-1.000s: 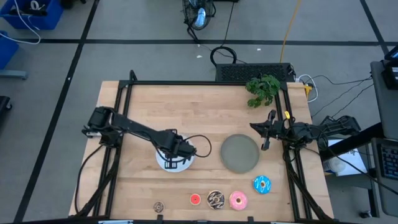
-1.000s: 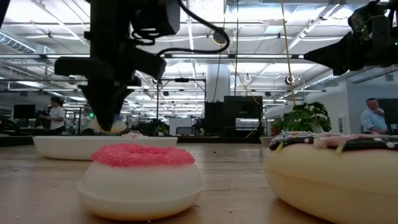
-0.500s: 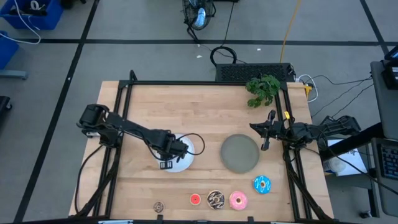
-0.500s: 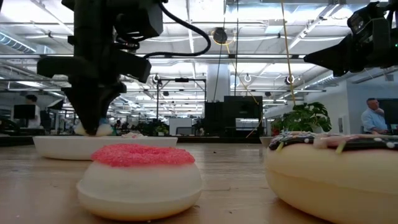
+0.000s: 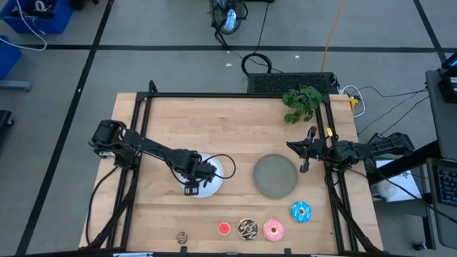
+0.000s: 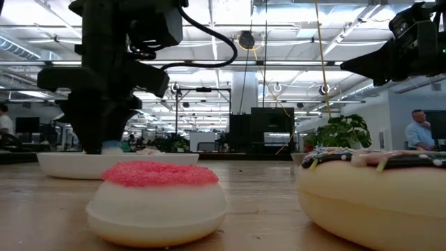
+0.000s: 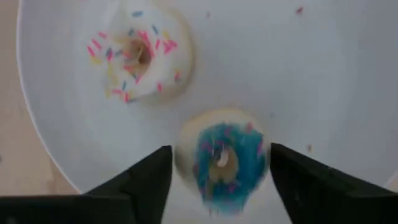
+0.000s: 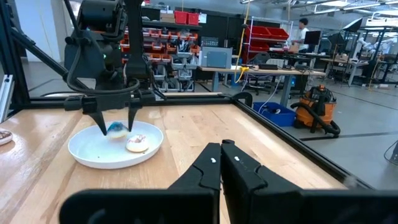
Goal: Pick & Place donuts
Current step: Put the small blue donut on the white plate, then put the small brown donut on the white plate
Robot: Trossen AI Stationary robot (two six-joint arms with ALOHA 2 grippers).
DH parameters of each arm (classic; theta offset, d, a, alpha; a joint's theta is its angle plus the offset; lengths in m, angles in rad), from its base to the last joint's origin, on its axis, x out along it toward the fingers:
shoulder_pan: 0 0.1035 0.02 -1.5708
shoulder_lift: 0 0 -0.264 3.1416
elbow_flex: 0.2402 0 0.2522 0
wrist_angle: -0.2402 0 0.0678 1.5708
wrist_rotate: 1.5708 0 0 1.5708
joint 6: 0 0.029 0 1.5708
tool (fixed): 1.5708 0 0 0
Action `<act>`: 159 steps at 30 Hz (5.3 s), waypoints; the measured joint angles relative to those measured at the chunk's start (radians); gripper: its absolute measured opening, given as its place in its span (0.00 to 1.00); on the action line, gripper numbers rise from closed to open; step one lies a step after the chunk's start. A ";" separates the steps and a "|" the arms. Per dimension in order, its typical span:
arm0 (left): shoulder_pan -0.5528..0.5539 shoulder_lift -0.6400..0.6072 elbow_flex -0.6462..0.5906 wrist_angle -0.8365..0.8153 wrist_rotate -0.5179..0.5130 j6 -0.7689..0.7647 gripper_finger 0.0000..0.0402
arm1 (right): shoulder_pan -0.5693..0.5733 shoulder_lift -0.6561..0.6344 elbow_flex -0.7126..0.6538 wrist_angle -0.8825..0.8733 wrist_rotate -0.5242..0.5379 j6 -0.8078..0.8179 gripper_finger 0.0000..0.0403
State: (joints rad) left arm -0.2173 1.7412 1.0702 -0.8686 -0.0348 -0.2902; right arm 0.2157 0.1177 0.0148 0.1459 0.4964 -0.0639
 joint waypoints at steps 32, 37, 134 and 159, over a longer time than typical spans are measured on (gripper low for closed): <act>-0.263 -0.043 0.435 -0.393 0.009 -0.152 0.59 | 0.000 0.000 0.000 -0.001 -0.001 -0.001 0.00; -0.378 -0.043 0.443 -0.394 0.019 -0.273 0.41 | 0.000 0.000 0.000 -0.001 -0.001 -0.005 0.00; -0.621 0.327 0.438 -0.046 0.031 -0.305 0.87 | 0.000 0.002 0.000 -0.001 0.000 0.025 0.00; -0.613 0.326 0.371 0.043 0.098 -0.230 0.87 | 0.000 0.002 0.000 -0.001 0.000 0.026 0.00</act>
State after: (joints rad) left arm -0.8307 2.0670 1.4413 -0.8254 0.0634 -0.5200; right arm 0.2158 0.1196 0.0148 0.1448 0.4961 -0.0380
